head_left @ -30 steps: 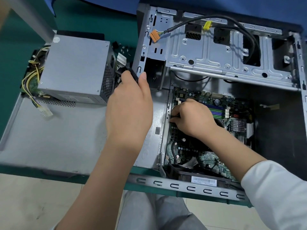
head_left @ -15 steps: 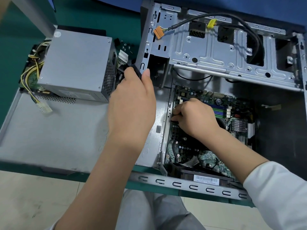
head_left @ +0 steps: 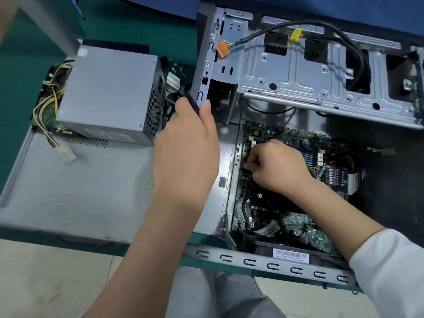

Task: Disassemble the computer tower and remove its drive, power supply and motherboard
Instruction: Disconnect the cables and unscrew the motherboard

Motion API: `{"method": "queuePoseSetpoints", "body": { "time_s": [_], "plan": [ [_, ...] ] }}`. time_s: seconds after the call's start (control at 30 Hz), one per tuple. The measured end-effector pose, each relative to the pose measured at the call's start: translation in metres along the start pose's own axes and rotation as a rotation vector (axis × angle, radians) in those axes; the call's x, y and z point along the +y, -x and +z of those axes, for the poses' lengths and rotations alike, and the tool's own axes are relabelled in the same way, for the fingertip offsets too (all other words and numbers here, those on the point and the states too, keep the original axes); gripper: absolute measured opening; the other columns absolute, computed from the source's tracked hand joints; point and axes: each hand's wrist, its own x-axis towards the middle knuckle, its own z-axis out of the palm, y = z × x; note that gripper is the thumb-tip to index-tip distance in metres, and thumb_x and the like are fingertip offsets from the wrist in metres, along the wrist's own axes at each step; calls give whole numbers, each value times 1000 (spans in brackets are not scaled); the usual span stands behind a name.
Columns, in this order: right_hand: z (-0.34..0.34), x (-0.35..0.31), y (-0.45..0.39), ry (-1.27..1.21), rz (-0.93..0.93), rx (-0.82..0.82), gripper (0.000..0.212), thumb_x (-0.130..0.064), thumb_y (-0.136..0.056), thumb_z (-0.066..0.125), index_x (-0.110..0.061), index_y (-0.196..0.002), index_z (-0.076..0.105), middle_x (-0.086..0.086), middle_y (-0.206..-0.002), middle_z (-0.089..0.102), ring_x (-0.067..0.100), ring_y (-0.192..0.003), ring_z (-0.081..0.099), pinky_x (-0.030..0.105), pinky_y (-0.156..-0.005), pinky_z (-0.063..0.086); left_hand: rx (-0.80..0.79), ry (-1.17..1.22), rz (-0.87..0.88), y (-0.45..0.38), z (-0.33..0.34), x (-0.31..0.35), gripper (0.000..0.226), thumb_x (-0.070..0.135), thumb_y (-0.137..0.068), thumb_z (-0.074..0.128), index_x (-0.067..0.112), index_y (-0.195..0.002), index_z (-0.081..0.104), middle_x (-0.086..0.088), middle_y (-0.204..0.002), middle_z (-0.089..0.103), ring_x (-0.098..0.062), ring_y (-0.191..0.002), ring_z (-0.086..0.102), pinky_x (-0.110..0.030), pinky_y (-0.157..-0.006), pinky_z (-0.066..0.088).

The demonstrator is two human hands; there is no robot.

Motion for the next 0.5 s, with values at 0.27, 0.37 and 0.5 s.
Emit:
{"method": "queuePoseSetpoints", "body": {
  "time_s": [0.27, 0.37, 0.5],
  "plan": [
    [3, -1, 0, -55, 62, 74, 6, -23, -80, 63, -25, -84, 67, -14, -62, 37, 18, -80, 46, 28, -53, 31, -11, -10, -14, 0, 1, 1, 30, 40, -102, 22, 15, -95, 38, 8, -67, 40, -23, -65, 44, -32, -60, 29],
    [3, 1, 0, -70, 47, 61, 4, -23, -80, 63, -26, -81, 65, -14, -64, 36, 14, -71, 40, 27, -53, 31, -9, -6, -13, 0, 1, 1, 32, 40, -101, 22, 14, -96, 39, 6, -67, 42, -23, -65, 45, -33, -60, 30],
    [0, 6, -1, -26, -94, 1, 14, -21, -79, 66, -28, -74, 54, -16, -65, 37, 12, -78, 41, 27, -55, 32, -12, -10, -12, 0, 1, 1, 32, 41, -102, 22, 14, -95, 39, 7, -67, 40, -22, -64, 43, -33, -60, 29]
  ]
}}
